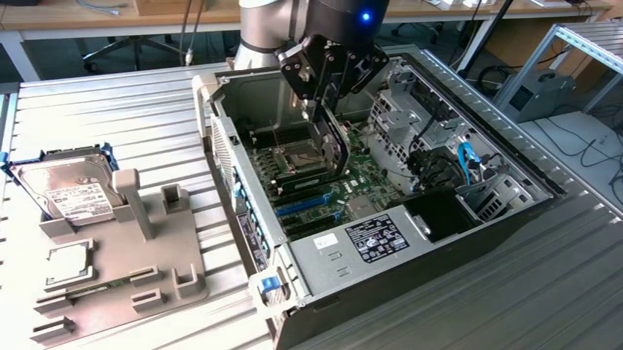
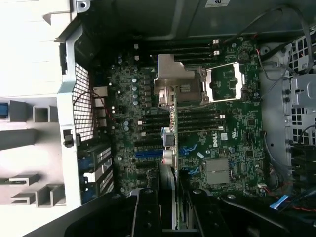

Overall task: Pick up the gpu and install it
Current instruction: 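Pick up the gpu and move the gpu toward the slot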

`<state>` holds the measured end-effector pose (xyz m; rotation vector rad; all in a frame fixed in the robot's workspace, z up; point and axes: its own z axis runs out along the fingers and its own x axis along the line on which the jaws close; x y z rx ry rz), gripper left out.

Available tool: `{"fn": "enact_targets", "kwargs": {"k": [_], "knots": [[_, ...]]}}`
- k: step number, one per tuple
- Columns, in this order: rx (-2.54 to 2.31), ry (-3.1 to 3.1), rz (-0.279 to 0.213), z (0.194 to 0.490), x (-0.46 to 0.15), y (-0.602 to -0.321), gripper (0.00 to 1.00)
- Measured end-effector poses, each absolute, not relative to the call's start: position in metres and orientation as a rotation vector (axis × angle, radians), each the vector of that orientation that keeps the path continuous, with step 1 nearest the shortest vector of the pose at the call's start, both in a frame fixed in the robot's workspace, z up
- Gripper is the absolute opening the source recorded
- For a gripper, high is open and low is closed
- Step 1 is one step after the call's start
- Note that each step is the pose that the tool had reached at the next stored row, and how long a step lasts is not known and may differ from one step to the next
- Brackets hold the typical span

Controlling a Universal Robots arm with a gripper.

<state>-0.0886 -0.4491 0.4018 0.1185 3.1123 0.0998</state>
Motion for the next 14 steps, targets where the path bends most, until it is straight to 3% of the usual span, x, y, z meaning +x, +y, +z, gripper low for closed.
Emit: {"fn": "enact_targets", "kwargs": {"k": [14], "knots": [[0.118, 3.112, 0.100, 0.395, -0.059, -0.449, 0.27]]}}
